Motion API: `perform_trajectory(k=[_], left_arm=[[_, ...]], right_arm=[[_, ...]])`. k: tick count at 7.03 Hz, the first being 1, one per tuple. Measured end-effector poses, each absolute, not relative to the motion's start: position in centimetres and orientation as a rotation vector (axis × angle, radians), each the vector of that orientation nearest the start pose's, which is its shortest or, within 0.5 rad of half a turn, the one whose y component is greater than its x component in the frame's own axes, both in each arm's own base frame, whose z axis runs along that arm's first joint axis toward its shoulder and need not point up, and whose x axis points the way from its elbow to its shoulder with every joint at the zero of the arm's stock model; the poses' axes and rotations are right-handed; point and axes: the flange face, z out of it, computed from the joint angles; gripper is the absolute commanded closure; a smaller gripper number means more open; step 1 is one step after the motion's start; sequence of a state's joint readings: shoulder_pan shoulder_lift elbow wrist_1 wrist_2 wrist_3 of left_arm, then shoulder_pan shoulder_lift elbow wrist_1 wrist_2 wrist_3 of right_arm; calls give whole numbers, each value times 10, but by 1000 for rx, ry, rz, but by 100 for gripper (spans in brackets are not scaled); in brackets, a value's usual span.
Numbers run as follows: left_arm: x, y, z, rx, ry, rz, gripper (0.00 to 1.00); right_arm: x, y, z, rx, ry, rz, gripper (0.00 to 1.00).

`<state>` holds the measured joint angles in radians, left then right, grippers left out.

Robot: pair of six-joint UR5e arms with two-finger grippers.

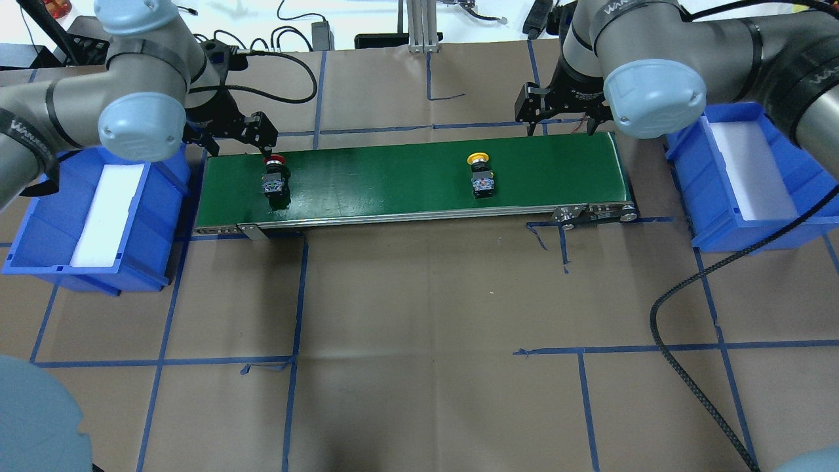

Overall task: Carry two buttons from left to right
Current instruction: 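Lower the right gripper onto the yellow button while the left gripper withdraws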

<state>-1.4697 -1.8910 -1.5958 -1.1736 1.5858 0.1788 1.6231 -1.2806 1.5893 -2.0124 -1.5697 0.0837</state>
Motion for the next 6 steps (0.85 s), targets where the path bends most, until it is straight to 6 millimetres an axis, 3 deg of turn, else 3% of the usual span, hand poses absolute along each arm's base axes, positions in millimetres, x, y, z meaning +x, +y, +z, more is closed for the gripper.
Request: perform_trajectory(k=[2,4,5,6], left_arm=[[-81,-590,401,86,3138,-18,0],[-93,-536,458,12,3179,45,0],[-96,-509,473,-20,3185,62,0],[-98,-488,474,-36,3185,86,0]], right_arm=[[166,-618,344,44,3113,-261,0],[167,-626,324,49,3108,-253,0],[167,-627,317,55,3109,-232,0],[167,-627,312,56,3107,-220,0]])
